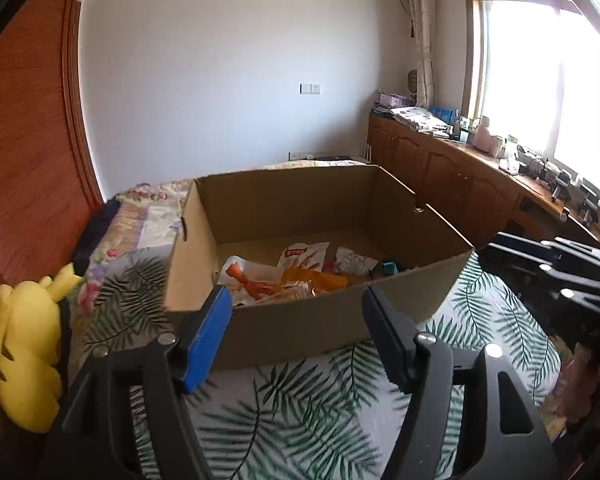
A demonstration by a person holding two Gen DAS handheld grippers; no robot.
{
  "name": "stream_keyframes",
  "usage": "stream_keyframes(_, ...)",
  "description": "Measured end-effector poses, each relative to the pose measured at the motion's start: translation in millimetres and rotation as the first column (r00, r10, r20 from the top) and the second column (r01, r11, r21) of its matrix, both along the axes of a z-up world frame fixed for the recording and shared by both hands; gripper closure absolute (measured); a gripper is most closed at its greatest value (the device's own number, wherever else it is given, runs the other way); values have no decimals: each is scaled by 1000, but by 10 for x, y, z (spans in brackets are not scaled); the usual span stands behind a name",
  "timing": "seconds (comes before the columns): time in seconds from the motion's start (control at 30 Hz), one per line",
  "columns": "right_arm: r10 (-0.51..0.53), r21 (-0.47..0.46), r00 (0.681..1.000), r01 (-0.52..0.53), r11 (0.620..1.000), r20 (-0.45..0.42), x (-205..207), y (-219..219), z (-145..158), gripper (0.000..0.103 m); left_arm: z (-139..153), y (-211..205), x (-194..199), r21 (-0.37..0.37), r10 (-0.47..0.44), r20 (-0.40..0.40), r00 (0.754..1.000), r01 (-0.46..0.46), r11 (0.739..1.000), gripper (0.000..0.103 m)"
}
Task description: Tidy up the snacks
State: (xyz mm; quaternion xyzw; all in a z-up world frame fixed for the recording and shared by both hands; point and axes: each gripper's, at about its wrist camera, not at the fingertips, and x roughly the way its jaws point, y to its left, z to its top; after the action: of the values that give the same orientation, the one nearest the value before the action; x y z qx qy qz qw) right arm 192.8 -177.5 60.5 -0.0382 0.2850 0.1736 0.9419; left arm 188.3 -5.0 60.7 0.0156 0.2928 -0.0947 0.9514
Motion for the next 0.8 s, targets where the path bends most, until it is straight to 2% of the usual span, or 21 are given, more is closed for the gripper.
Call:
stream_keyframes(0.17, 19, -27, 999, -18, 999, 25, -305, 40, 96, 74, 111, 22, -258, -1, -15, 17, 1000, 15, 1000, 33)
stream_keyframes(0.3, 29, -37, 999, -28, 999, 42, -415, 37, 148, 71, 220, 6, -432, 17, -18, 34, 999, 17, 1000, 32)
stream_keyframes(0.53, 17, -61, 998, -14, 998, 57, -665, -2, 170, 68, 353, -21, -717, 5, -29, 56, 998, 29, 1000, 29)
stream_keyframes(0.73, -12, -65, 997, 17, 998, 79, -873, -44, 189, 50, 401, -20, -952, 34, -15, 86, 996, 12, 999, 23)
stream_keyframes(0.77, -19, -73, 996, 25, 997, 84, -922, -49, 187, 45, 404, -11, -984, 34, -14, 92, 996, 11, 999, 21)
stream_keyframes(0.8, -19, -72, 996, 25, 997, 84, -949, -58, 185, 43, 404, 1, -1018, 32, -13, 96, 995, 10, 999, 14)
